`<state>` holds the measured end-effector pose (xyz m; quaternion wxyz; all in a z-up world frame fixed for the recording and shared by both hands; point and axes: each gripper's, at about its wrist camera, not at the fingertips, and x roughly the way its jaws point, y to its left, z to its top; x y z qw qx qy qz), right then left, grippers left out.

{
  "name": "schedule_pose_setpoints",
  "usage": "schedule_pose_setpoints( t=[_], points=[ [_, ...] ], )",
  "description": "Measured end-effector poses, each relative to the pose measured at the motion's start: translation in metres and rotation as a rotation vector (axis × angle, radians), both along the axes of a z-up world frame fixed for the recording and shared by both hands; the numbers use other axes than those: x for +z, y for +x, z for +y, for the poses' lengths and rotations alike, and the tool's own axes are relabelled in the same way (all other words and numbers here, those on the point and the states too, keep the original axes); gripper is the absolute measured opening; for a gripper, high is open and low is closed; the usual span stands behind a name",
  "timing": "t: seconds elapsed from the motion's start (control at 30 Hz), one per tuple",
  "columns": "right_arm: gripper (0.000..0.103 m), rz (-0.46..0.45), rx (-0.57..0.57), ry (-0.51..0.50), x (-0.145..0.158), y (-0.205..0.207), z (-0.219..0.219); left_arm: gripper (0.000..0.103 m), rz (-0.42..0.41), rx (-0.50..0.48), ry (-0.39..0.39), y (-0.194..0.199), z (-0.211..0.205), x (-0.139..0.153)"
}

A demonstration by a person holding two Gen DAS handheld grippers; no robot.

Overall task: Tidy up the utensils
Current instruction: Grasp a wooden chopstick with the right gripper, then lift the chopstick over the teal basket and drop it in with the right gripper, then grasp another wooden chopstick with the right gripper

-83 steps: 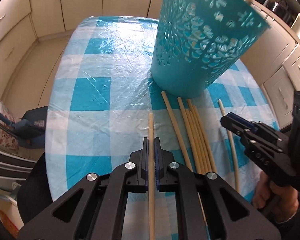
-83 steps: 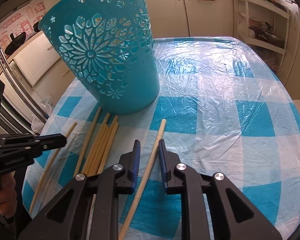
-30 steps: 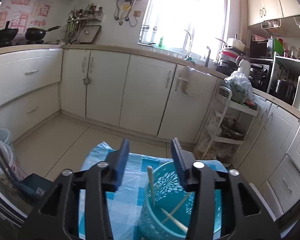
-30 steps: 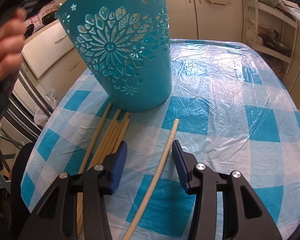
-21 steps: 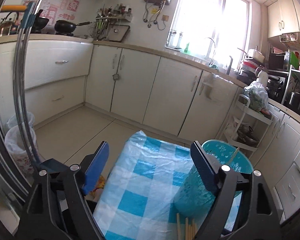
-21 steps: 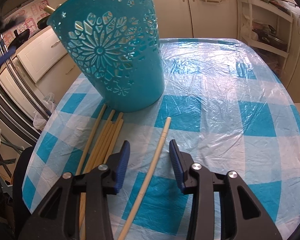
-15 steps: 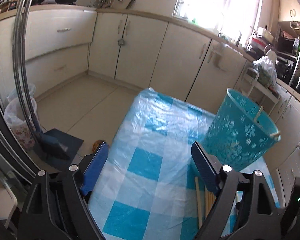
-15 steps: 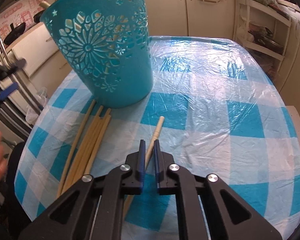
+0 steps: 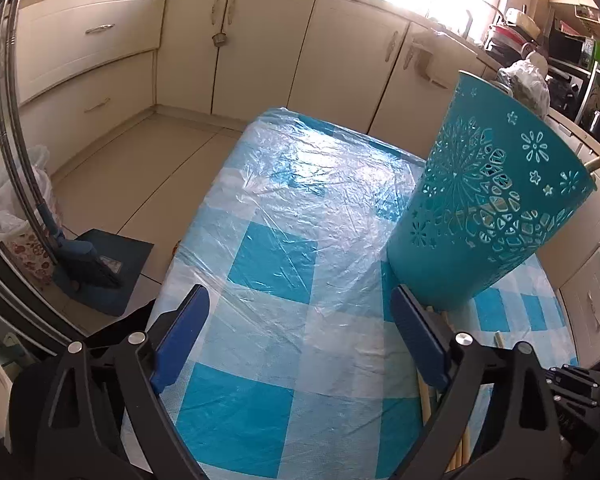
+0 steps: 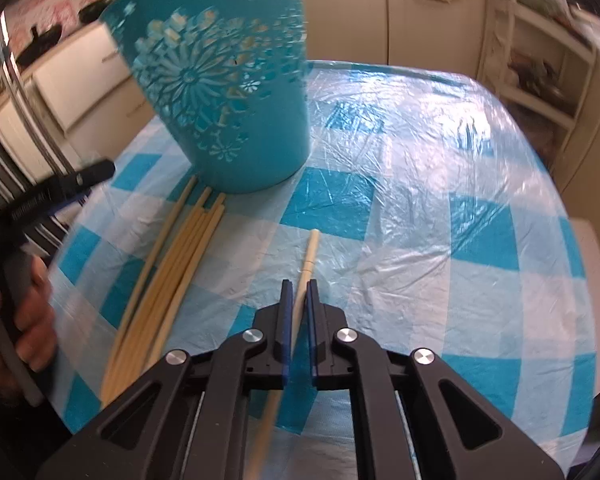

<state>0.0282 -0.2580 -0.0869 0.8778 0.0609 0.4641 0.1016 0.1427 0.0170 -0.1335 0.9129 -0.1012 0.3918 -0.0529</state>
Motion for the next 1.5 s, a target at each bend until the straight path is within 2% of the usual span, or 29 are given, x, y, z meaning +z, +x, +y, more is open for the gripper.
schedule_pose_setpoints(
  t=[0.1,0.3,0.5,0.7,0.77,0.8,0.93,1.0,1.1,1.17,1.2,1.23,1.27,1.3,1.37,1.43,1.5],
  points=[
    [0.006,-0.06,-0.014,0.079,0.022,-0.006,-0.01,0.088,0.01,-0.017,0.016,0.001,-0.005,-0.001],
    [0.006,-0.187,0.016,0.16,0.074,-0.016,-0.012,0.089,0.026,-0.016,0.023,0.002,-0.006,-0.002],
    [0.005,-0.32,0.051,0.184,0.127,-0.009,-0.004,0.089,0.031,-0.014,0.021,0.002,-0.006,-0.003],
    [0.004,-0.363,0.074,0.177,0.146,0.002,-0.003,0.089,0.034,-0.012,0.01,0.003,-0.004,-0.004],
    [0.004,-0.376,0.082,0.172,0.152,0.0,-0.002,0.089,0.034,-0.013,0.007,0.003,-0.004,-0.004],
    [0.001,-0.384,0.087,0.169,0.156,0.0,-0.002,0.089,0.034,-0.013,0.006,0.003,-0.004,-0.005],
    [0.0,-0.41,0.108,0.151,0.174,-0.005,0.001,0.089,0.034,-0.013,0.0,0.003,-0.004,-0.005],
    [0.0,-0.374,0.138,0.116,0.177,-0.001,0.006,0.089,0.034,-0.011,-0.003,0.003,-0.003,-0.005],
    [0.001,-0.292,0.127,0.046,0.16,0.008,0.009,0.089,0.037,-0.005,-0.016,0.003,-0.001,-0.005],
    [0.003,-0.189,0.097,0.042,0.128,0.019,0.003,0.089,0.037,0.0,-0.026,0.003,0.001,-0.005],
    [0.012,-0.151,0.073,0.037,0.109,0.025,-0.001,0.089,0.038,0.002,-0.031,0.003,0.002,-0.005],
    [0.05,-0.125,0.043,0.013,0.095,0.031,-0.004,0.089,0.039,0.002,-0.034,0.003,0.002,-0.005],
    [0.065,-0.1,-0.004,-0.03,0.077,0.039,-0.009,0.089,0.041,0.001,-0.034,0.004,0.002,-0.006],
    [0.063,-0.064,-0.034,-0.019,0.059,0.046,-0.016,0.089,0.044,0.0,-0.034,0.004,0.001,-0.006],
    [0.048,-0.009,-0.078,0.001,0.033,0.059,-0.027,0.089,0.042,0.0,-0.039,0.003,0.002,-0.006],
    [0.038,0.009,-0.098,-0.031,0.017,0.071,-0.029,0.089,0.045,0.002,-0.048,0.004,0.003,-0.006],
    [0.034,0.019,-0.107,-0.057,0.007,0.084,-0.029,0.089,0.048,0.005,-0.051,0.005,0.003,-0.007]
  ],
)
